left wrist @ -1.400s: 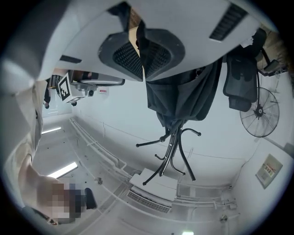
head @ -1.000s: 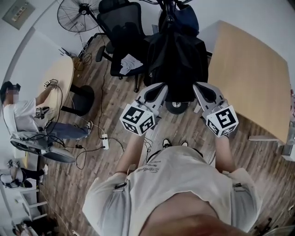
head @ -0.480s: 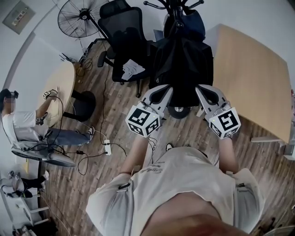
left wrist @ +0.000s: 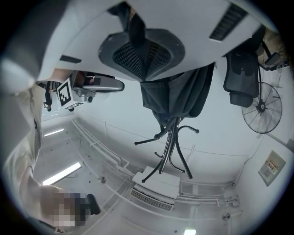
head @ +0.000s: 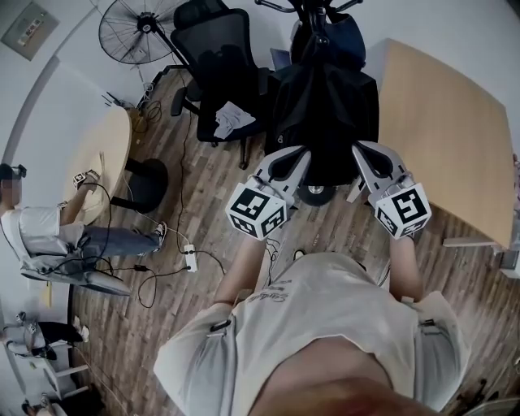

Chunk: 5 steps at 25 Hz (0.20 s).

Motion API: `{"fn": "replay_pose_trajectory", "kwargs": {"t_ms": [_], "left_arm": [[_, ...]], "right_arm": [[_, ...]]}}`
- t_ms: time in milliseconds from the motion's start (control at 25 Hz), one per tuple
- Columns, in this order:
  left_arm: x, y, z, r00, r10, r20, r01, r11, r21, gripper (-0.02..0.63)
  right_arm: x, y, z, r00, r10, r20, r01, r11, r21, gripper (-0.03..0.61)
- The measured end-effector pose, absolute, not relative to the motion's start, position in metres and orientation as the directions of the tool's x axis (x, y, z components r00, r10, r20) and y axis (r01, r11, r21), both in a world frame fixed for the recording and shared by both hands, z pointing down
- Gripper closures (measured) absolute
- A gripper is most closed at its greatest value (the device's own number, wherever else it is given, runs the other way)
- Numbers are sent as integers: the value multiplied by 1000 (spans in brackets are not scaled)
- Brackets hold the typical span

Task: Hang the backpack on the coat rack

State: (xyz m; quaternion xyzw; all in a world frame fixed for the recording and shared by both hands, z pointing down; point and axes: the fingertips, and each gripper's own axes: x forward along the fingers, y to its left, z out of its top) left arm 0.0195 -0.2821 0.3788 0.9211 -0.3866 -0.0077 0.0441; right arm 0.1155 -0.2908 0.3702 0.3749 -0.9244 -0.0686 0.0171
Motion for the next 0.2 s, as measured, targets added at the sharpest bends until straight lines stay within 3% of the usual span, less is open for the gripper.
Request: {"fn": "replay_pose_trajectory", "kwargs": {"t_ms": [200], "left_arm": [[11,-290,382,689,-724,30,-723,-685,87,586]], "right_arm": [[114,-296,371,-719,-695,-26,-692,711,127,583]]}}
